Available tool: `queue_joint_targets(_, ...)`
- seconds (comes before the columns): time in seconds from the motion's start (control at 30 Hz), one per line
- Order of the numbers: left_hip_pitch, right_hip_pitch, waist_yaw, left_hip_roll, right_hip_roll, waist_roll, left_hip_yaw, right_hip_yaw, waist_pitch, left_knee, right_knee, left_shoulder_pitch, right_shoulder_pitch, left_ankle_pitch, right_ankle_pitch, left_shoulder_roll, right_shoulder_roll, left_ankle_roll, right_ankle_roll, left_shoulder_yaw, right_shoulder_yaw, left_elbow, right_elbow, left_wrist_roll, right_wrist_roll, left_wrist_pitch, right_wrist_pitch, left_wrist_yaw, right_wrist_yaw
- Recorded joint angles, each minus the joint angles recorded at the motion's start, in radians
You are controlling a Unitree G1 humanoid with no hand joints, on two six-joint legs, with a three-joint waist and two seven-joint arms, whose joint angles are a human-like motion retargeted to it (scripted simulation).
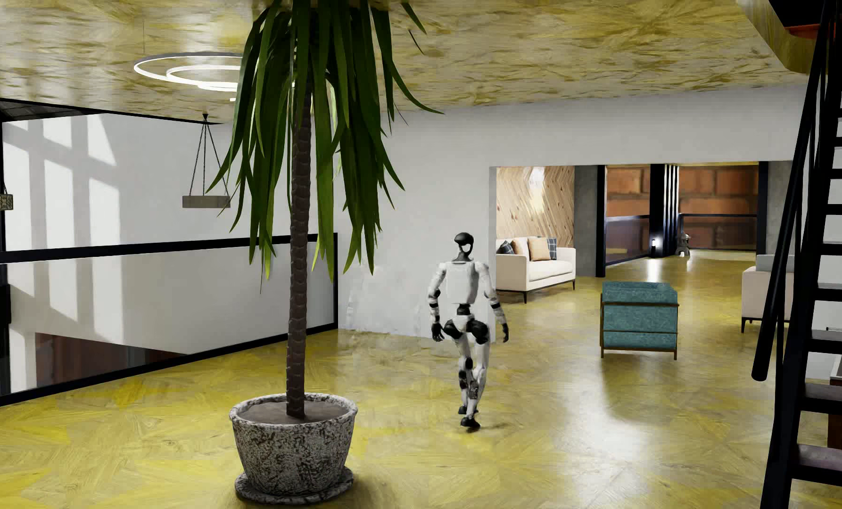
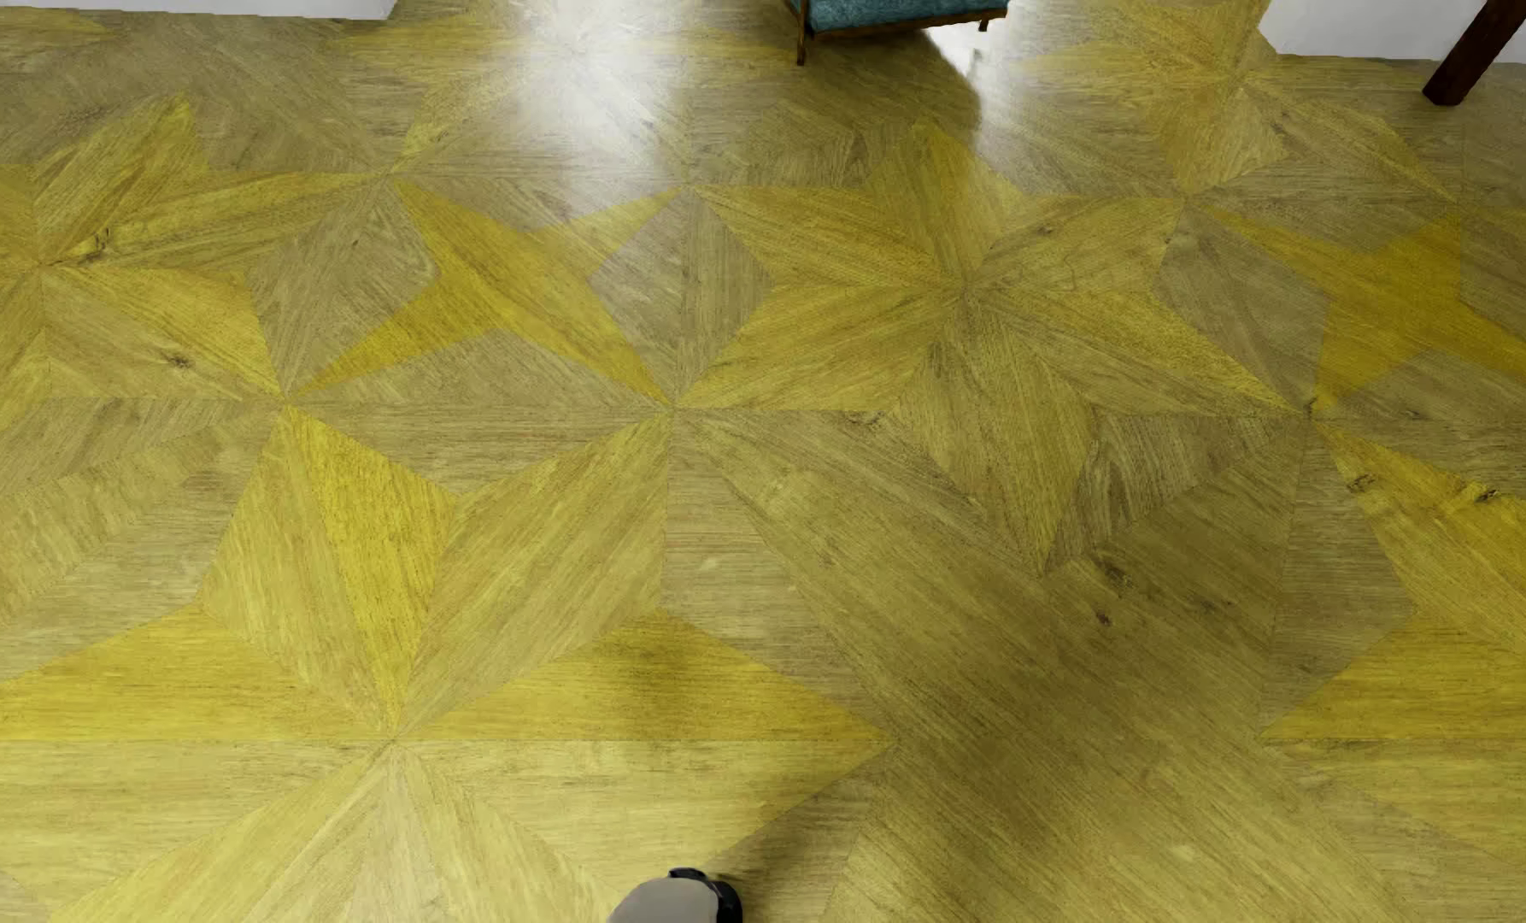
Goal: Move towards the plant
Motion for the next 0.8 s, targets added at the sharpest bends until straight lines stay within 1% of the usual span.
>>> queue_joint_targets(0.03,0.010,0.023,0.019,0.016,0.002,-0.002,0.000,0.000,0.001,-0.137,0.014,0.020,-0.005,-0.097,-0.033,0.003,-0.004,0.000,0.000,-0.006,-0.001,0.015,-0.015,0.000,0.000,0.000,0.000,0.000,0.000)
queue_joint_targets(0.07,0.023,0.046,0.035,0.041,0.006,0.000,0.000,0.000,0.000,-0.214,0.031,0.047,-0.007,-0.219,-0.066,0.003,-0.006,0.000,0.000,-0.012,0.001,0.033,-0.029,0.000,0.000,0.000,0.000,0.000,0.000)
queue_joint_targets(0.1,0.029,0.076,0.047,0.070,0.011,0.006,0.000,0.000,-0.002,-0.240,0.045,0.079,-0.001,-0.282,-0.101,0.001,-0.006,0.000,0.000,-0.018,0.001,0.051,-0.042,0.000,0.000,0.000,0.000,0.000,0.000)
queue_joint_targets(0.13,0.025,0.113,0.057,0.094,0.014,0.014,0.000,0.000,-0.005,-0.305,0.051,0.110,0.011,-0.250,-0.139,-0.002,-0.002,0.000,0.000,-0.023,-0.003,0.066,-0.053,0.000,0.000,0.000,0.000,0.000,0.000)
queue_joint_targets(0.17,0.013,0.158,0.064,0.110,0.019,0.022,0.000,0.000,-0.008,-0.310,0.050,0.140,0.029,-0.188,-0.184,-0.006,0.006,0.000,0.000,-0.027,-0.008,0.076,-0.064,0.000,0.000,0.000,0.000,0.000,0.000)
queue_joint_targets(0.2,-0.003,0.205,0.072,0.119,0.027,0.027,0.000,0.000,-0.013,-0.302,0.043,0.167,0.050,-0.201,-0.233,-0.008,0.017,0.000,0.000,-0.029,-0.009,0.082,-0.074,0.000,0.000,0.000,0.000,0.000,0.000)
queue_joint_targets(0.23,-0.017,0.249,0.087,0.124,0.032,0.026,0.000,0.000,-0.023,-0.171,0.037,0.190,0.068,-0.259,-0.271,-0.009,0.032,0.000,0.000,-0.029,0.001,0.088,-0.086,0.000,0.000,0.000,0.000,0.000,0.000)
queue_joint_targets(0.27,-0.030,0.276,0.106,0.128,0.026,0.018,0.000,0.000,-0.039,-0.149,0.046,0.208,0.079,-0.180,-0.274,-0.010,0.052,0.000,0.000,-0.029,0.019,0.100,-0.098,0.000,0.000,0.000,0.000,0.000,0.000)
queue_joint_targets(0.3,-0.052,0.271,0.121,0.127,0.007,-0.002,0.000,0.000,-0.056,-0.128,0.089,0.216,0.078,-0.023,-0.220,-0.011,0.079,0.000,0.000,-0.027,0.040,0.122,-0.107,0.000,0.000,0.000,0.000,0.000,0.000)
queue_joint_targets(0.33,-0.083,0.242,0.120,0.113,-0.020,-0.029,0.000,0.000,-0.065,-0.112,0.173,0.206,0.066,0.161,-0.088,-0.010,0.110,0.000,0.000,-0.034,0.066,0.157,-0.110,0.000,0.000,0.000,0.000,0.000,0.000)
queue_joint_targets(0.37,-0.107,0.210,0.106,0.082,-0.048,-0.050,0.000,0.000,-0.061,-0.093,0.279,0.180,0.048,0.295,0.132,-0.002,0.137,0.000,0.000,-0.061,0.102,0.191,-0.108,0.000,0.000,0.000,0.000,0.000,0.000)
queue_joint_targets(0.4,-0.105,0.179,0.091,0.039,-0.066,-0.057,0.000,0.000,-0.051,-0.077,0.367,0.145,0.029,0.332,0.412,0.013,0.152,0.000,0.000,-0.097,0.150,0.204,-0.112,0.000,0.000,0.000,0.000,0.000,0.000)
queue_joint_targets(0.43,-0.078,0.140,0.088,-0.003,-0.067,-0.053,0.000,0.000,-0.043,-0.075,0.419,0.112,0.012,0.290,0.631,0.030,0.150,0.000,0.000,-0.116,0.200,0.194,-0.130,0.000,0.000,0.000,0.000,0.000,0.000)
queue_joint_targets(0.47,-0.035,0.100,0.091,-0.045,-0.057,-0.046,0.000,0.000,-0.038,-0.088,0.464,0.087,0.001,0.208,0.669,0.044,0.139,0.000,0.000,-0.104,0.232,0.169,-0.154,0.000,0.000,0.000,0.000,0.000,0.000)
queue_joint_targets(0.5,0.014,0.066,0.085,-0.087,-0.048,-0.038,0.000,0.000,-0.036,-0.101,0.512,0.070,0.001,0.122,0.545,0.055,0.126,0.000,0.000,-0.069,0.233,0.137,-0.165,0.000,0.000,0.000,0.000,0.000,0.000)
queue_joint_targets(0.53,0.063,0.043,0.064,-0.124,-0.045,-0.029,0.000,0.000,-0.037,-0.111,0.549,0.055,0.008,0.046,0.379,0.065,0.117,0.000,0.000,-0.029,0.208,0.099,-0.151,0.000,0.000,0.000,0.000,0.000,0.000)
queue_joint_targets(0.57,0.114,0.028,0.037,-0.152,-0.048,-0.016,0.000,0.000,-0.039,-0.120,0.561,0.038,0.020,-0.017,0.259,0.073,0.109,0.000,0.000,0.001,0.174,0.061,-0.115,0.000,0.000,0.000,0.000,0.000,0.000)
queue_joint_targets(0.63,0.201,0.000,-0.003,-0.171,-0.059,0.023,0.000,0.000,-0.045,-0.132,0.530,-0.006,0.038,-0.109,0.135,0.079,0.081,0.000,0.000,0.044,0.149,0.000,-0.023,0.000,0.000,0.000,0.000,0.000,0.000)
queue_joint_targets(0.7,0.268,-0.030,-0.024,-0.169,-0.071,0.062,0.000,0.000,-0.061,-0.136,0.456,-0.046,0.060,-0.171,0.033,0.085,0.049,0.000,0.000,0.075,0.174,-0.044,0.059,0.000,0.000,0.000,0.000,0.000,0.000)
queue_joint_targets(0.77,0.343,-0.012,-0.067,-0.146,-0.080,0.098,0.000,0.000,-0.074,-0.147,0.352,-0.071,0.094,-0.232,-0.033,0.089,0.033,0.000,0.000,0.119,0.167,-0.072,0.126,0.000,0.000,0.000,0.000,0.000,0.000)
queue_joint_targets(0.8,0.368,0.004,-0.100,-0.127,-0.084,0.109,0.000,0.000,-0.081,-0.150,0.298,-0.082,0.110,-0.260,-0.059,0.088,0.032,0.000,0.000,0.149,0.149,-0.072,0.153,0.000,0.000,0.000,0.000,0.000,0.000)
